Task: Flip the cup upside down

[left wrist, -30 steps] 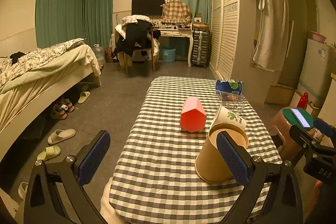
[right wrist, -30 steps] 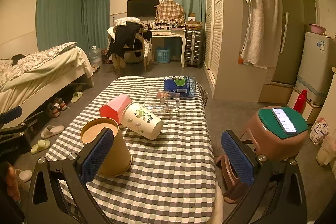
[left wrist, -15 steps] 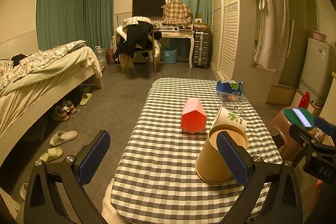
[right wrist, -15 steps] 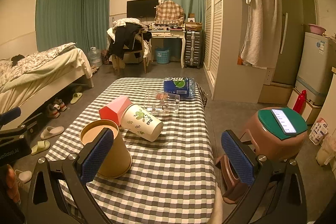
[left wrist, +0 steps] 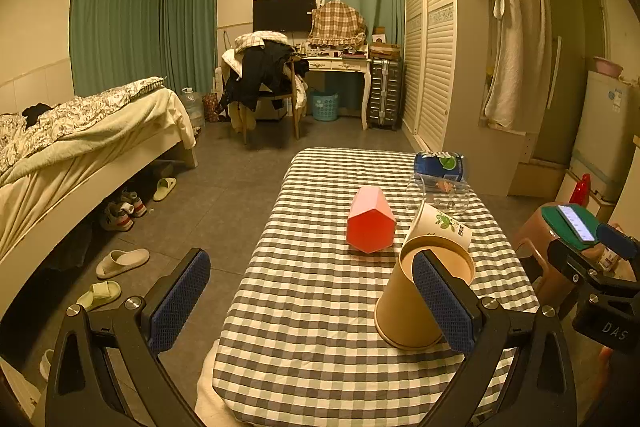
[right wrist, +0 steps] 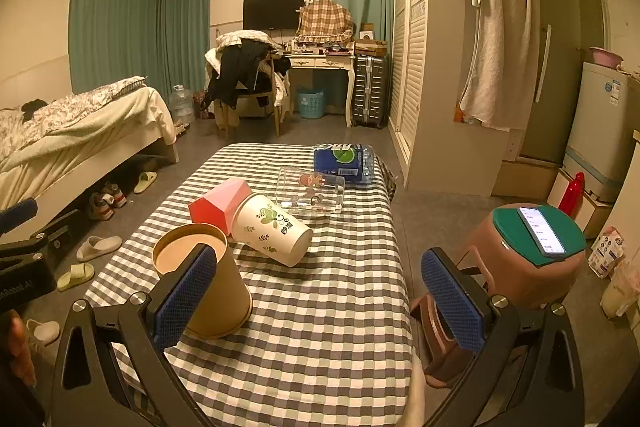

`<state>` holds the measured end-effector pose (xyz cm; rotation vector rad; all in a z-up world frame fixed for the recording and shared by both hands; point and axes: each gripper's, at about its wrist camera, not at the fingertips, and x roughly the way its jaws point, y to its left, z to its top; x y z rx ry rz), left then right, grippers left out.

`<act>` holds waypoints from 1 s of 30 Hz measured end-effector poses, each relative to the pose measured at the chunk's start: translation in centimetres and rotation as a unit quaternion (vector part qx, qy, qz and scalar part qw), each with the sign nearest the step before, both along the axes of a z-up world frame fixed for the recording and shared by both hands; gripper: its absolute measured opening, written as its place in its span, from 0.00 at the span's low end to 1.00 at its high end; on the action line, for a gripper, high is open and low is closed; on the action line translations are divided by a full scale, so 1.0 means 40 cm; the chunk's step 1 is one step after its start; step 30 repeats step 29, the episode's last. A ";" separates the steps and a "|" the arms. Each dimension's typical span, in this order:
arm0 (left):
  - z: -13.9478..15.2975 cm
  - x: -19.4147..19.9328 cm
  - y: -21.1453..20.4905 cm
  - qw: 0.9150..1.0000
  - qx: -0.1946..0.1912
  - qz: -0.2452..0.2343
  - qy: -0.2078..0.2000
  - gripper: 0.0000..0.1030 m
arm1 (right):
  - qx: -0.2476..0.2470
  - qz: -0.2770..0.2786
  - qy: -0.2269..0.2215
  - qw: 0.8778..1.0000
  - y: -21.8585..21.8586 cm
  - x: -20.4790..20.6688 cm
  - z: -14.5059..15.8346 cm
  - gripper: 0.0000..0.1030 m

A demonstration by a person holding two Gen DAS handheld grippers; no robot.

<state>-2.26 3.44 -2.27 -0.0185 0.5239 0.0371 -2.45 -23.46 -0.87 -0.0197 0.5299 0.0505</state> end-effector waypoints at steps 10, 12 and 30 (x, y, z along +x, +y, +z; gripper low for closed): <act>-0.002 -0.002 0.007 1.000 0.001 0.001 0.001 1.00 | -0.002 0.001 0.004 1.000 0.004 0.003 -0.009 1.00; -0.002 -0.003 0.010 1.000 0.002 0.002 0.001 1.00 | -0.003 0.001 0.005 1.000 0.004 0.003 -0.009 1.00; -0.018 -0.002 0.019 1.000 0.001 0.008 0.003 1.00 | -0.004 0.001 0.014 1.000 0.007 0.005 -0.021 1.00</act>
